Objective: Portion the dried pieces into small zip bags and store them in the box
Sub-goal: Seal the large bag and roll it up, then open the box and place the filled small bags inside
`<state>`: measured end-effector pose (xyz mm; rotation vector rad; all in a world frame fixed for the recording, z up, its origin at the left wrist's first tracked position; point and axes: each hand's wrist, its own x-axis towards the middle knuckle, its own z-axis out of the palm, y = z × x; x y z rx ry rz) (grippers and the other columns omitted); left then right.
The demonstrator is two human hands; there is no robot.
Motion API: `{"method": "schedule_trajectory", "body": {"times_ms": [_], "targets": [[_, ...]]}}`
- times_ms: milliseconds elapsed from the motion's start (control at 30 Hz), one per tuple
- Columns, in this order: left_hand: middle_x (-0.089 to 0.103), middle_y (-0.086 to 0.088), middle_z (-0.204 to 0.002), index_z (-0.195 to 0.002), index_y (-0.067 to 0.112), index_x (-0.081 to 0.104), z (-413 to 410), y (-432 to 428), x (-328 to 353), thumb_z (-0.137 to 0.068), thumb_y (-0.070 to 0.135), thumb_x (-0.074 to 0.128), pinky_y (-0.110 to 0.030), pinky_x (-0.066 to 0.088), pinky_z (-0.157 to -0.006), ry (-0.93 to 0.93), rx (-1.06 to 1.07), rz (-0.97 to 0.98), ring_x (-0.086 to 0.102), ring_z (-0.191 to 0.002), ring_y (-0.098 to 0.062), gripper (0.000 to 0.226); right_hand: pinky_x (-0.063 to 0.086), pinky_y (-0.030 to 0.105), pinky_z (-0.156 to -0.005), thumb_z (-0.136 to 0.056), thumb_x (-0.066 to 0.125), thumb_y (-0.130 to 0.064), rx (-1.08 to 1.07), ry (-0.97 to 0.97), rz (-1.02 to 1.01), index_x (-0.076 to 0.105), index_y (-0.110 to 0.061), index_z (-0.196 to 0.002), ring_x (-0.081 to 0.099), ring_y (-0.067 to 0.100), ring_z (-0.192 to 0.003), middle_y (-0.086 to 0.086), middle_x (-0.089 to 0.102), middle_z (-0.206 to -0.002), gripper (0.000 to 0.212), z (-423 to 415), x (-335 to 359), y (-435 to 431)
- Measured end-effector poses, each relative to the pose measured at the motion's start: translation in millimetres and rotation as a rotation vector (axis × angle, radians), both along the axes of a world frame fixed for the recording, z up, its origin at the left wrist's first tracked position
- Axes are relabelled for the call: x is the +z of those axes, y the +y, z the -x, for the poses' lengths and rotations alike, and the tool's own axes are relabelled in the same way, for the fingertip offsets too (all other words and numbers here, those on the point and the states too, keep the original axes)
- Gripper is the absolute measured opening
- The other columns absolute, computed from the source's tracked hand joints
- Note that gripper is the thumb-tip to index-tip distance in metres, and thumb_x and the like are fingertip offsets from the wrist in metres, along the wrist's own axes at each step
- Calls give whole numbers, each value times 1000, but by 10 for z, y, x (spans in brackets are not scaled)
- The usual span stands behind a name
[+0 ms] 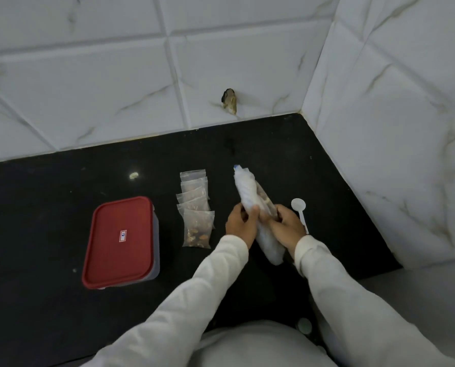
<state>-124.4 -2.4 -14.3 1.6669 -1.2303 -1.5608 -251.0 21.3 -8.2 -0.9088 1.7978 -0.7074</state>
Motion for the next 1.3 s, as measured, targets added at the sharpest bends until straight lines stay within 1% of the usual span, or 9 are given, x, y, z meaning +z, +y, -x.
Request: {"method": "schedule_trajectory", "body": {"times_ms": [67,133,333,633,800,900,1067,1167,1300], "targets": [[71,1,-101,-108,22,68,44,-163,-7,-94,41,60,-40,55,-92,-5,57,-15,67,-99,-20,25,55,41,-84,-85,61,-52,-46,13,10,62,-26,-96,67,17,-87,-1,70,-90,28,-45,-26,-102],[72,0,-93,-92,25,69,69,-270,-36,-91,37,65,-40,56,-89,-31,92,-31,68,-94,-20,13,54,39,-86,-87,62,-49,-121,41,12,58,-26,-99,65,16,-88,-4,67,-92,26,-62,-62,-173],[72,0,-101,-109,19,72,153,-343,-120,-85,25,76,-28,52,-76,-175,144,-167,66,-87,-17,25,46,28,-70,-90,64,-39,-137,234,-43,67,-22,-97,64,16,-83,-4,68,-88,19,-41,-213,-173],[73,-3,-107,-104,19,73,195,-249,-241,-83,28,79,-28,52,-74,-264,171,-165,70,-93,-20,23,48,30,-69,-86,64,-48,-79,383,-60,69,-23,-90,65,16,-81,-5,68,-83,26,-17,-379,-148],[71,-3,-113,-114,17,69,170,-202,-177,-87,32,75,-28,49,-77,-278,137,-126,69,-101,-20,31,53,33,-70,-90,57,-51,-27,450,-81,65,-23,-92,64,17,-81,-3,66,-86,29,-32,-379,-155],[69,-3,-117,-121,15,66,86,-139,-13,-92,32,69,-26,47,-80,-324,90,-14,66,-102,-19,34,48,28,-72,-89,52,-56,-47,653,112,58,-32,-96,61,13,-88,-8,60,-94,25,-134,-260,-111],[68,6,-116,-117,22,69,-388,-80,458,-97,22,61,-20,44,-91,-284,164,201,62,-103,-7,21,48,34,-87,-92,56,-43,201,871,443,56,-24,-120,53,19,-109,1,58,-120,33,-507,261,-51],[68,7,-107,-108,19,72,-948,-68,724,-94,17,65,-11,49,-86,-271,244,422,61,-90,2,15,47,37,-95,-90,60,-37,344,812,674,61,-21,-116,56,20,-110,2,62,-116,31,-925,533,10],[71,11,-103,-104,22,74,-1742,63,776,-94,17,65,-19,53,-88,-372,338,555,66,-94,-2,15,49,34,-92,-90,63,-34,587,665,796,62,-19,-116,51,14,-111,-1,58,-116,31,-1527,572,28]]}}
